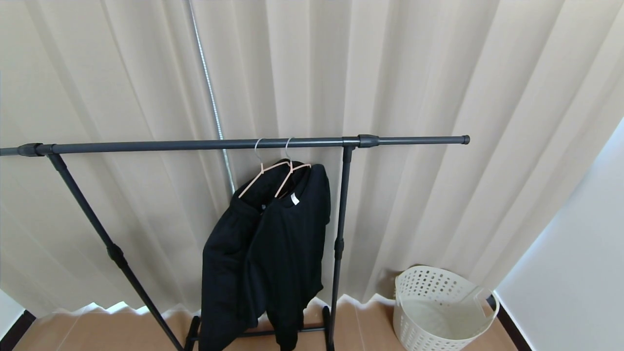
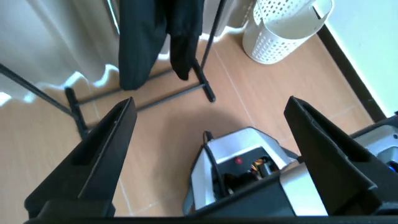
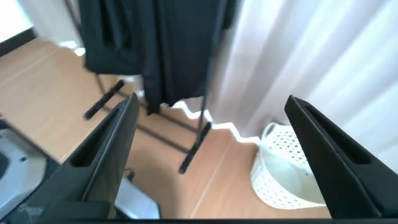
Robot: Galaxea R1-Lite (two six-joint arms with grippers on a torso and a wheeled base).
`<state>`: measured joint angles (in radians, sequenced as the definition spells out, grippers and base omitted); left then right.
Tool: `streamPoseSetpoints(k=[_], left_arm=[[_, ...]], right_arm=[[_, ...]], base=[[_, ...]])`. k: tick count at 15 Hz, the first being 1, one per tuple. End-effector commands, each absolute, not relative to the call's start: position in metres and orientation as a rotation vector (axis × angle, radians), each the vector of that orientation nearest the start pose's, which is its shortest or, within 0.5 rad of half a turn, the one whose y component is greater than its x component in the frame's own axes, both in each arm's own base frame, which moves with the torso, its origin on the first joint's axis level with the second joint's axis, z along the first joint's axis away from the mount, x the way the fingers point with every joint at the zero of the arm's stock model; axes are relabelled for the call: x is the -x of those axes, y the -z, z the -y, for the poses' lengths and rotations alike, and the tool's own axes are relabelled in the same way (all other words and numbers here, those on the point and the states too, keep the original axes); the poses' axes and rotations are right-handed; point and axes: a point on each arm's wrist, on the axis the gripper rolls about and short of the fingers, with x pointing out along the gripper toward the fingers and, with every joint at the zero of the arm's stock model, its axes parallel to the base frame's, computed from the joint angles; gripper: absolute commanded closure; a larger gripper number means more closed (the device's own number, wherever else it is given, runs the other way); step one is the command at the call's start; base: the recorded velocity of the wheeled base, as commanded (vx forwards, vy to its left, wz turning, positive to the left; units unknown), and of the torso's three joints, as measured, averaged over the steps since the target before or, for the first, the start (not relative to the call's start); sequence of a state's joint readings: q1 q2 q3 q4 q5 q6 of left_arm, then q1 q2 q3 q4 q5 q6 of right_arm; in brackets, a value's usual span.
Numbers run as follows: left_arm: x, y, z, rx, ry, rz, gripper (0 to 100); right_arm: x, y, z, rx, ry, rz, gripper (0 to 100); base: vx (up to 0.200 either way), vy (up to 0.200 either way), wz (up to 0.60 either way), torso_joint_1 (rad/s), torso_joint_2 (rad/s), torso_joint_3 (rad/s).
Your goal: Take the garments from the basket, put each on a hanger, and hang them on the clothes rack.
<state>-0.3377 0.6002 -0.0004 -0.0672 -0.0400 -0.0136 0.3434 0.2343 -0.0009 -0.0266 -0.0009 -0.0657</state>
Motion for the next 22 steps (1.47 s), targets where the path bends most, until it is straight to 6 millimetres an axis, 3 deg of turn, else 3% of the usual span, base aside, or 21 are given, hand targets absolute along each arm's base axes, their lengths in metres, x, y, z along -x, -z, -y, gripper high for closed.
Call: streamPoseSetpoints(k=[1, 4, 7, 13, 16, 22], left_arm=[[-0.019, -0.075, 0.005, -0.139, 0.268, -0.557, 0], [-0.011, -0.077, 0.001, -0.091, 0.143, -0.443, 0], [-0.002, -0.078, 0.000, -0.080, 0.151, -0.333, 0], [0.005, -0.078, -0.001, -0.074, 0.040, -0.237, 0], [0.023, -0.074, 0.000, -0.067, 0.013, -0.012, 0], [0.022, -0.075, 0.001, -0.030, 0.054, -0.022, 0]], right_arm=[[0.013, -0.080, 0.003, 0.077, -0.222, -0.092, 0], [0.016, -0.080, 0.001, 0.068, -0.049, -0.057, 0], [0.022, -0.079, 0.000, 0.064, -0.010, 0.026, 0], [0.023, -0.079, -0.001, 0.064, -0.073, 0.027, 0], [0.023, -0.079, -0.001, 0.064, -0.074, 0.027, 0], [0.023, -0.079, -0.001, 0.059, -0.076, 0.028, 0]], base=[[0.000, 0.000, 0.00, 0.000, 0.00, 0.000], [0.000, 0.000, 0.00, 0.000, 0.00, 0.000], [0.000, 0.000, 0.00, 0.000, 0.00, 0.000], [0.000, 0.000, 0.00, 0.000, 0.00, 0.000], [0.000, 0.000, 0.00, 0.000, 0.00, 0.000], [0.000, 0.000, 0.00, 0.000, 0.00, 0.000]])
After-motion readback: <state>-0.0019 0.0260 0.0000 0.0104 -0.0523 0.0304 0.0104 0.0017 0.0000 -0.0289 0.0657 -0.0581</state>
